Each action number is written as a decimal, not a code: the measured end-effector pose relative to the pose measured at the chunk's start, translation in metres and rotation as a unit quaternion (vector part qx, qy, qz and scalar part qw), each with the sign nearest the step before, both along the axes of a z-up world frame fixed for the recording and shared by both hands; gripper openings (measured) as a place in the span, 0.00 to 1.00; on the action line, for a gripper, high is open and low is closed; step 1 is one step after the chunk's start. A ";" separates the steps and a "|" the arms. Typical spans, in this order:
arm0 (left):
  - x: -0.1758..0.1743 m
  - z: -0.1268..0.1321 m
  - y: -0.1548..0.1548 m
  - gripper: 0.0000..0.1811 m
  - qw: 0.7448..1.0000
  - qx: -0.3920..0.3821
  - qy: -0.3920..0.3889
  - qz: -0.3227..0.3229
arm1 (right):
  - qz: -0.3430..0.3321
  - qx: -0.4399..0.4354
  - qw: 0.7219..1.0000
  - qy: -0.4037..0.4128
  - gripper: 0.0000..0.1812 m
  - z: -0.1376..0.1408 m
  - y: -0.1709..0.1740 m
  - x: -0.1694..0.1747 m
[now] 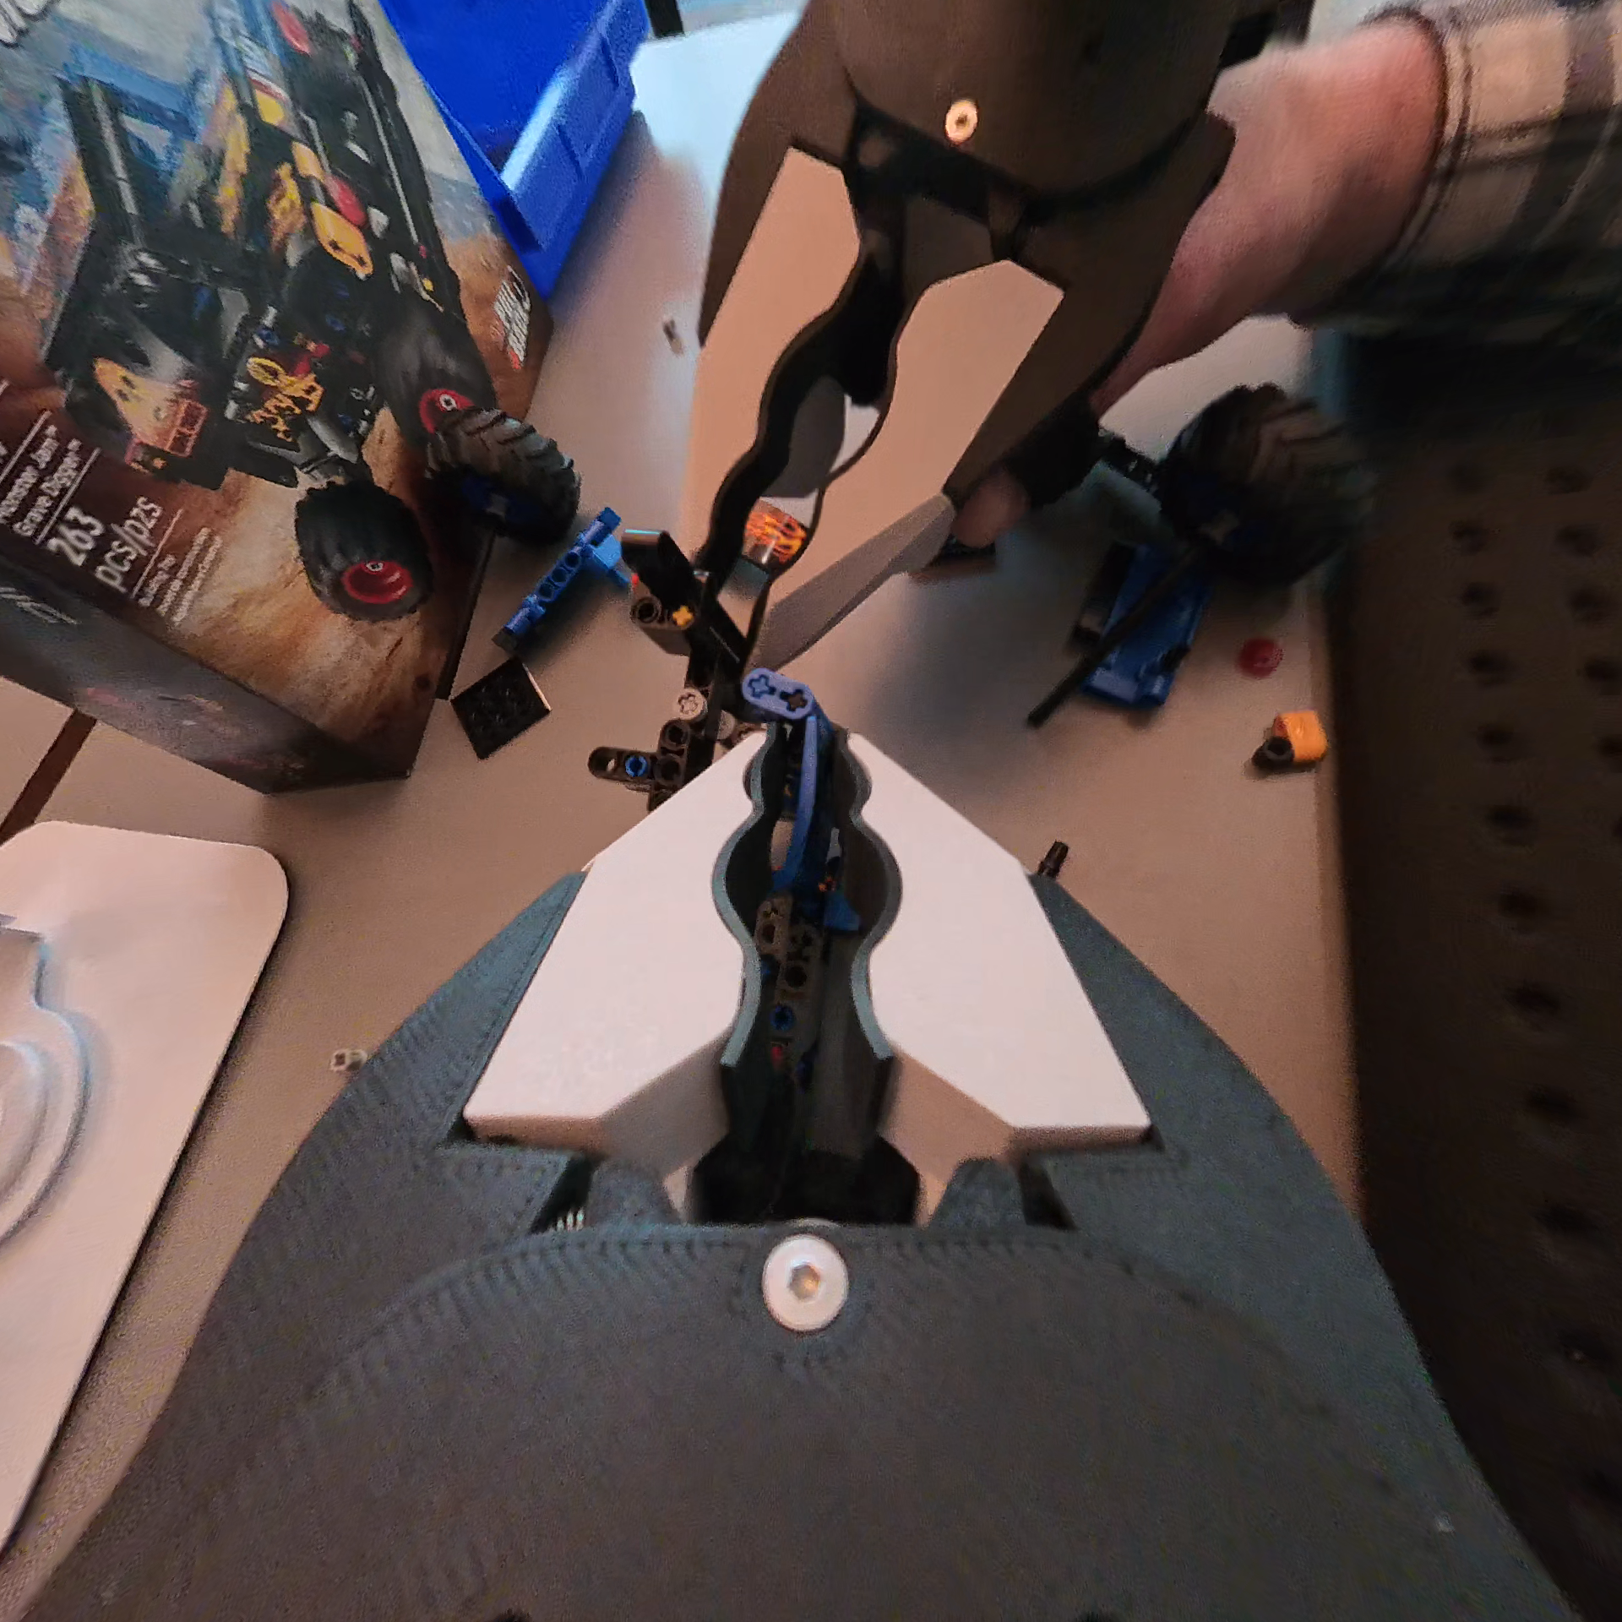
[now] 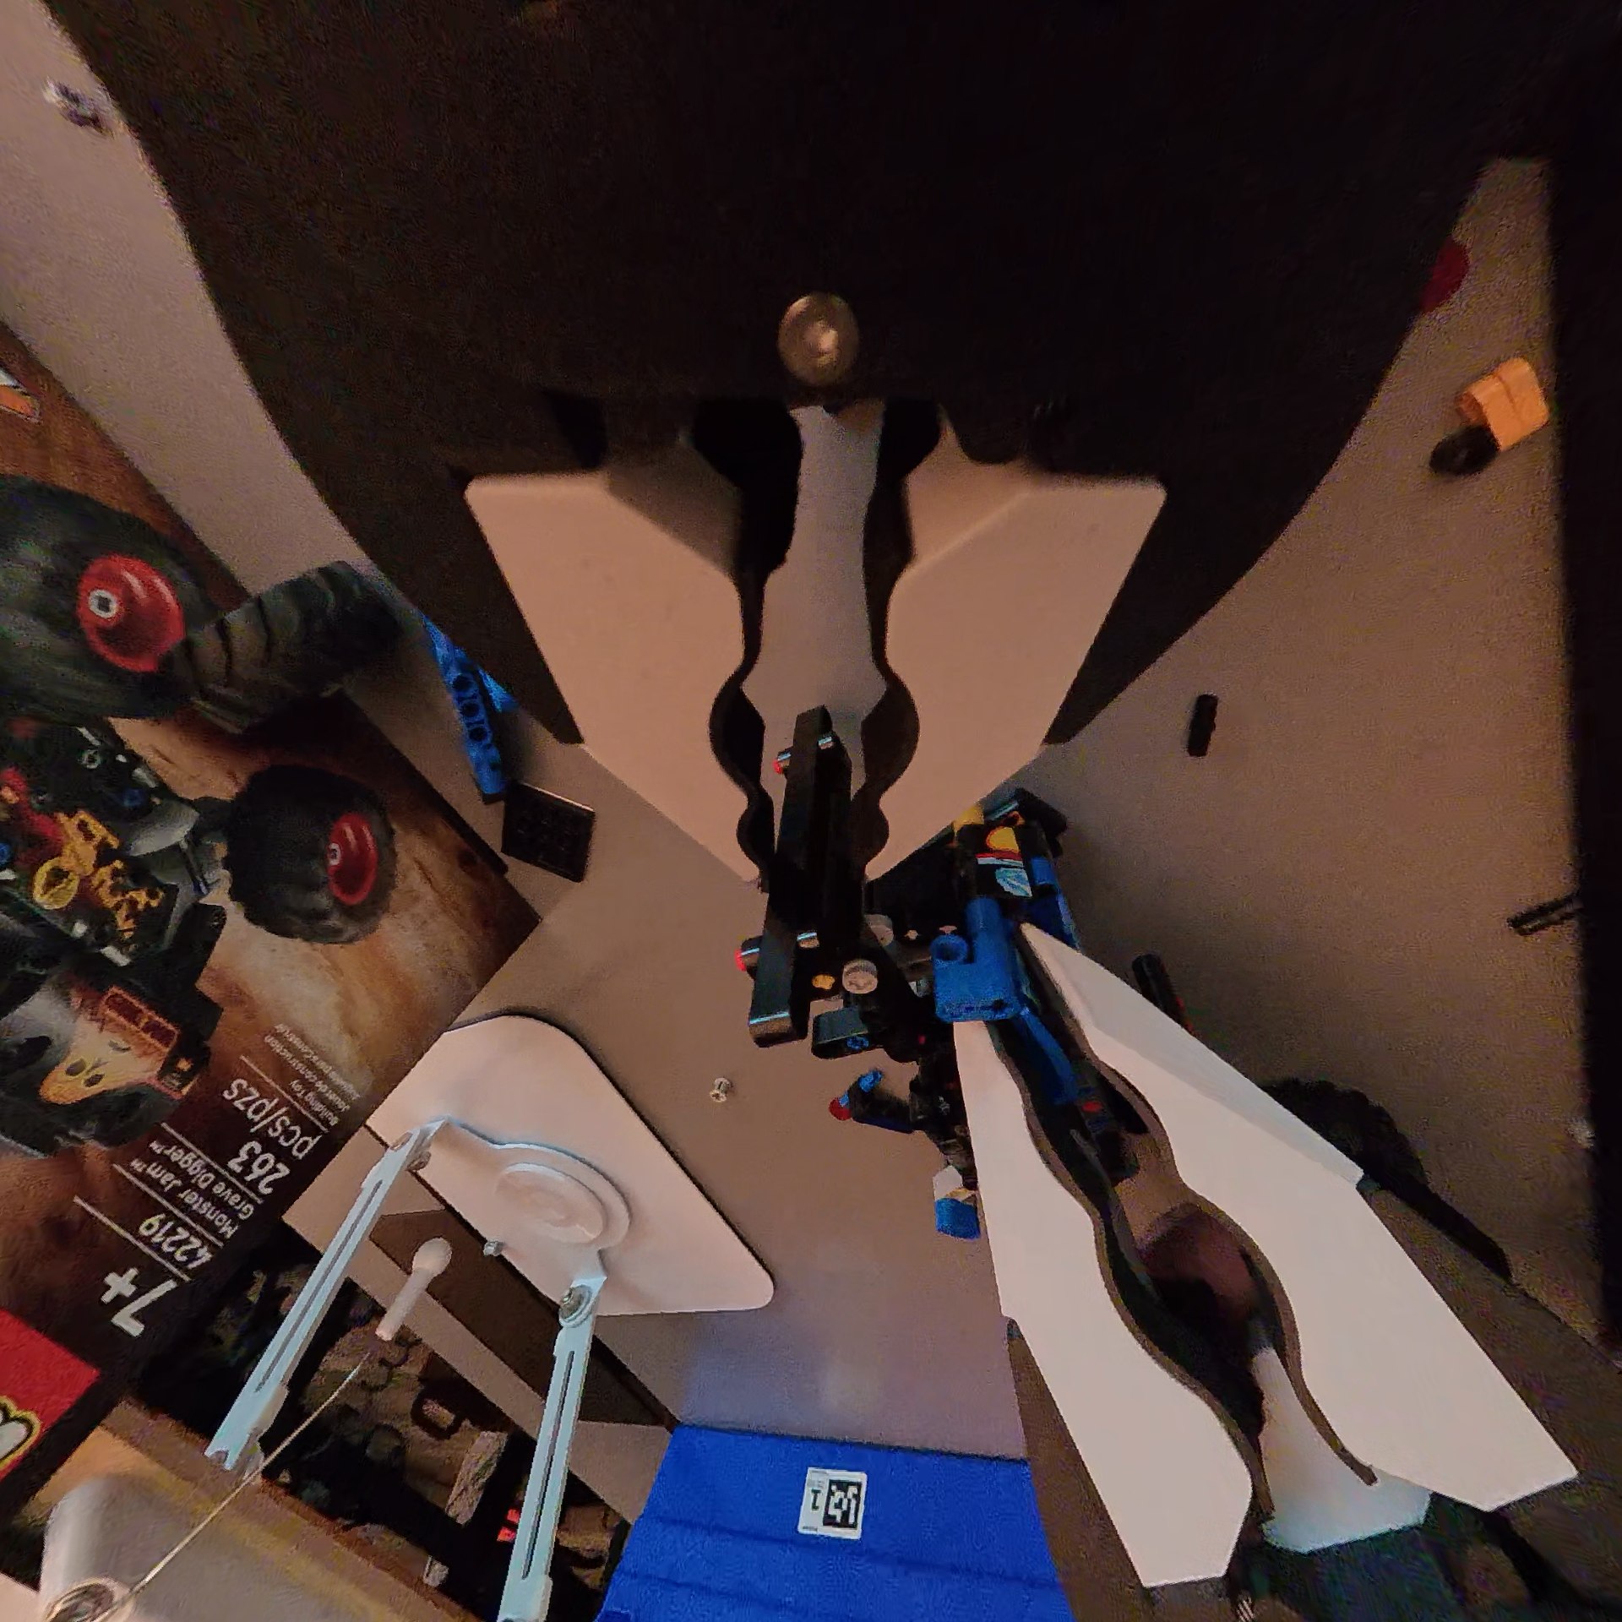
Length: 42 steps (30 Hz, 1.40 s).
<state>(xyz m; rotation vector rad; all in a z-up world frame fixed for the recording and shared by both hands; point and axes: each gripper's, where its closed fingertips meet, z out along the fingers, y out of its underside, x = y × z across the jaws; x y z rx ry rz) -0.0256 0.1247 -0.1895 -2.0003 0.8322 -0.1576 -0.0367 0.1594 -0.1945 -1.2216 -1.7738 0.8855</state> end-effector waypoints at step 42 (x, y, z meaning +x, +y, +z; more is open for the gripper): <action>0.001 0.043 -0.019 0.08 0.949 0.254 0.184 0.022 | 0.082 0.232 0.960 0.131 0.13 0.051 -0.053 0.019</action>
